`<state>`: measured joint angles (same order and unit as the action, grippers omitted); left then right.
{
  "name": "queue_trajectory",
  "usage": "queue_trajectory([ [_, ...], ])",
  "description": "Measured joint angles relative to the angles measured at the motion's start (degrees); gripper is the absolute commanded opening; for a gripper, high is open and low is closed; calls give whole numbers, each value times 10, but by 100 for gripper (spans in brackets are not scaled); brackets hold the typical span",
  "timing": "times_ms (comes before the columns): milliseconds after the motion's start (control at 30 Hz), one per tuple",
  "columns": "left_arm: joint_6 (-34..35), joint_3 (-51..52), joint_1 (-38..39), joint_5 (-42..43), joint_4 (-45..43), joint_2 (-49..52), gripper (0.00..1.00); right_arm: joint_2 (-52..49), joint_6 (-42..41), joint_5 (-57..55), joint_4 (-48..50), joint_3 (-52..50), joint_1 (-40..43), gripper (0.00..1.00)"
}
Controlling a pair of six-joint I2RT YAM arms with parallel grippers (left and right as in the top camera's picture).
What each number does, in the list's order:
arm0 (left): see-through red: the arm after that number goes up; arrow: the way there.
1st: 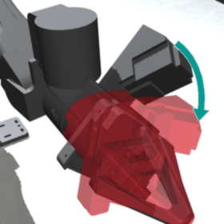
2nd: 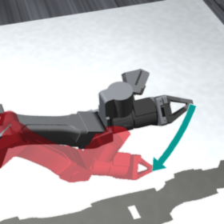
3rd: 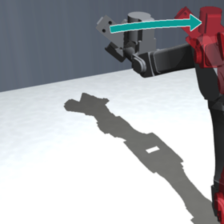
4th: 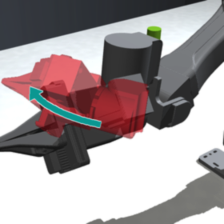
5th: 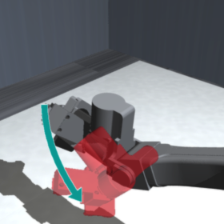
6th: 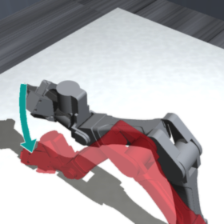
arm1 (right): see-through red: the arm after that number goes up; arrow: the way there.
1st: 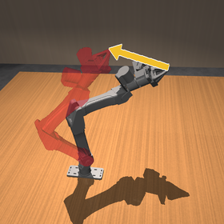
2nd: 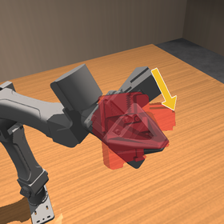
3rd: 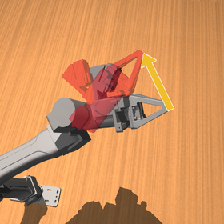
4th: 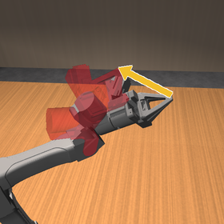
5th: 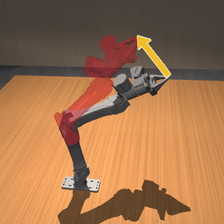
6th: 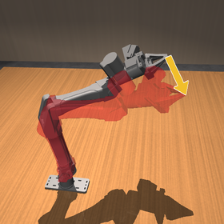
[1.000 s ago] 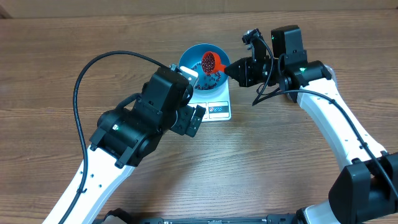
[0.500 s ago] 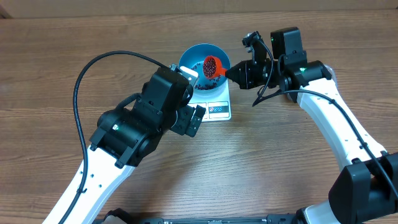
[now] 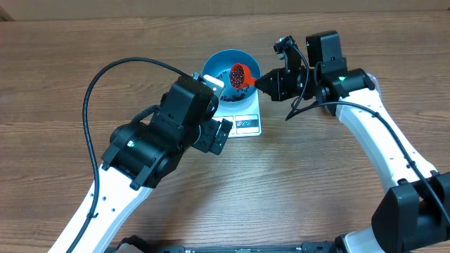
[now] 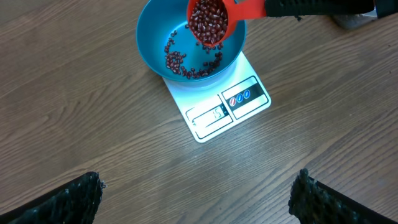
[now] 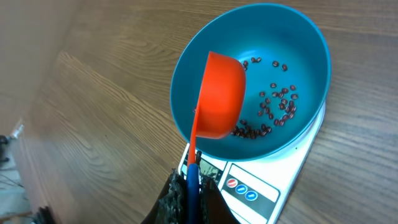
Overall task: Scoop item into bowl and weigh 150g on scale
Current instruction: 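Tip the scoop further to empty more beans into the bowl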
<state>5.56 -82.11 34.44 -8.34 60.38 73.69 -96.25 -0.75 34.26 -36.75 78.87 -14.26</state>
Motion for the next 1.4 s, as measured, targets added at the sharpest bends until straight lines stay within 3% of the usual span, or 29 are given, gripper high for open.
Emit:
queue_trajectory([
  [600, 0, 0, 0, 0, 0, 0, 100, 0, 40, -92, 34, 0, -23, 4],
  [1400, 0, 0, 0, 0, 0, 0, 100, 0, 38, -97, 30, 0, -23, 4],
])
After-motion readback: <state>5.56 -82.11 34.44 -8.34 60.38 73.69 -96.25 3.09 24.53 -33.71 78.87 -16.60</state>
